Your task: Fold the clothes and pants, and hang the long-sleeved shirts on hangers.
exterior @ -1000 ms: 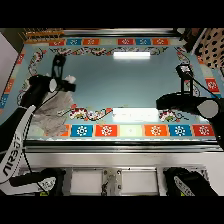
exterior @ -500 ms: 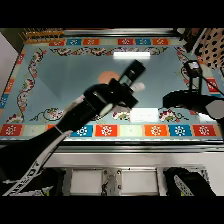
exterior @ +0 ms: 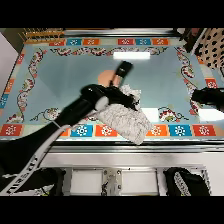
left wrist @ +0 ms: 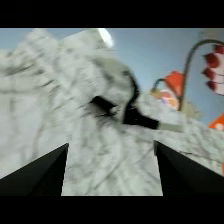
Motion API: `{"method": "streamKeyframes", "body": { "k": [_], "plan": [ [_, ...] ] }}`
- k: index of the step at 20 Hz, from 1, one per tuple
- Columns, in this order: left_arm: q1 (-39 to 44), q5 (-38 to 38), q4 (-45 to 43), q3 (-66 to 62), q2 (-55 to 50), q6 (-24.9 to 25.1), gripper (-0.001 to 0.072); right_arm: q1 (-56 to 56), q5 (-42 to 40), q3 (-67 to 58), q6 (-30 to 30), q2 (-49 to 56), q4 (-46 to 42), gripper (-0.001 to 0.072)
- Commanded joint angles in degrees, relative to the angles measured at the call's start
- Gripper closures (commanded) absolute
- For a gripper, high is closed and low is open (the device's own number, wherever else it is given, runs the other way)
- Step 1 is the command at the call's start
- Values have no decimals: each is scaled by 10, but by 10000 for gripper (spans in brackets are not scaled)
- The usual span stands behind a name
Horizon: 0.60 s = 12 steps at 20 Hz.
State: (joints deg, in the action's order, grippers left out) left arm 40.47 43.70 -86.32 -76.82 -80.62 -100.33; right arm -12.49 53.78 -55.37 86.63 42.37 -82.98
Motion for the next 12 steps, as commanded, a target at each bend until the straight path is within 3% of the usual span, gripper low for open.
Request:
{"method": "streamKeyframes", "body": {
  "k": [1, 4, 7, 12],
  "plan": [
    [-165, 66, 11, 83, 74, -58, 143, -10, 3, -1, 6, -4, 22, 682],
    [-312, 90, 45, 203, 133, -66, 143, -10, 3, 0, 6, -4, 42, 682],
    [-437, 85, 124, 309, 155, -37, 143, -10, 2, 0, 6, 0, 69, 682],
    [-505, 82, 255, 380, 90, 74, 143, -10, 3, 0, 1, 29, 137, 682]
  ]
}}
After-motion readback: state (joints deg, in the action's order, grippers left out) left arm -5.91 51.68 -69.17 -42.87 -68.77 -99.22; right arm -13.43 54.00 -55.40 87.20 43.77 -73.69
